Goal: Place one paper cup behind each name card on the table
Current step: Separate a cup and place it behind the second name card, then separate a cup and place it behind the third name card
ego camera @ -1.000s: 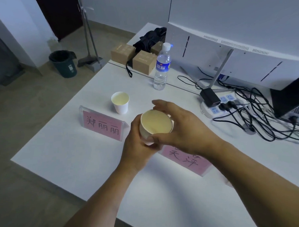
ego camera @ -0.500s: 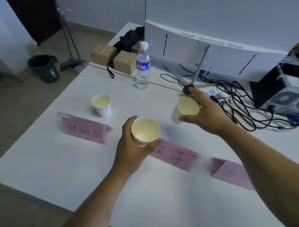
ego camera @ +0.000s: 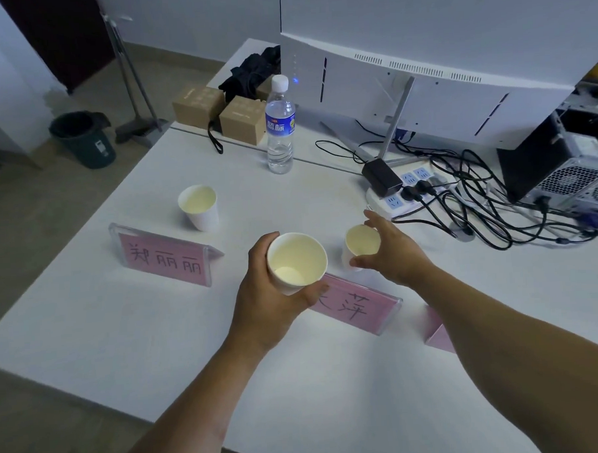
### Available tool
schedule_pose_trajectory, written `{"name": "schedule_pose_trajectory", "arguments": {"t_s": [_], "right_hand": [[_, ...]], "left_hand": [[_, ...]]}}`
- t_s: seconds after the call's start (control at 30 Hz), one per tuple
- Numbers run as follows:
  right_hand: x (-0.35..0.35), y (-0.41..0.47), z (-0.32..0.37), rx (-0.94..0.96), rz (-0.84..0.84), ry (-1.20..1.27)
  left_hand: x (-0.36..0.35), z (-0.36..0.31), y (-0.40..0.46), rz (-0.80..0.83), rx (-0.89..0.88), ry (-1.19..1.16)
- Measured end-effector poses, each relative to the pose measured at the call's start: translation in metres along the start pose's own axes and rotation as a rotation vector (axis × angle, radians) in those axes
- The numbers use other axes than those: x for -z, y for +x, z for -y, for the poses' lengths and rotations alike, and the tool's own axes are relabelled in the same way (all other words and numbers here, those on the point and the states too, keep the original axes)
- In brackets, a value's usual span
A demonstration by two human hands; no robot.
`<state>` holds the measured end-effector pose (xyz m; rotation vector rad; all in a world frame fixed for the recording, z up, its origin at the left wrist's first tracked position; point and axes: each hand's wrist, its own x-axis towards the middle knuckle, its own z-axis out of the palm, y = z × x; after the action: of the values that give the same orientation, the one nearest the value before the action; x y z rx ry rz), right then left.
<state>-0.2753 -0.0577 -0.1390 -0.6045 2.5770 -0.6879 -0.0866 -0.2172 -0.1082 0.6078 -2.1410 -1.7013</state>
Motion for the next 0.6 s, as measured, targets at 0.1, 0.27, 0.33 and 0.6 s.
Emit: {"name": "schedule_pose_trajectory", "arguments": {"t_s": [0.1,0.27,0.33,0.6], "right_hand": [[-0.006,0.001,-0.005,-0.01,0.006,0.001],[-0.008,0.0,-0.006,-0.037,0.01,-0.021],[0.002,-0.006,0.001,-0.016,-0.009,-0.061],[0.079,-0.09,0.066,0.322,0.078,-0.096]], "left_hand": [[-0.001,0.001,0.0,0.004,-0.003,-0.001],[-0.003,0.006,-0.002,0.022,0.002,0.011],[-0.006,0.004,-0.003,0.033,0.01,0.004],[-0.047,-0.006,-0.004,0.103,-0.025,0.023]]}}
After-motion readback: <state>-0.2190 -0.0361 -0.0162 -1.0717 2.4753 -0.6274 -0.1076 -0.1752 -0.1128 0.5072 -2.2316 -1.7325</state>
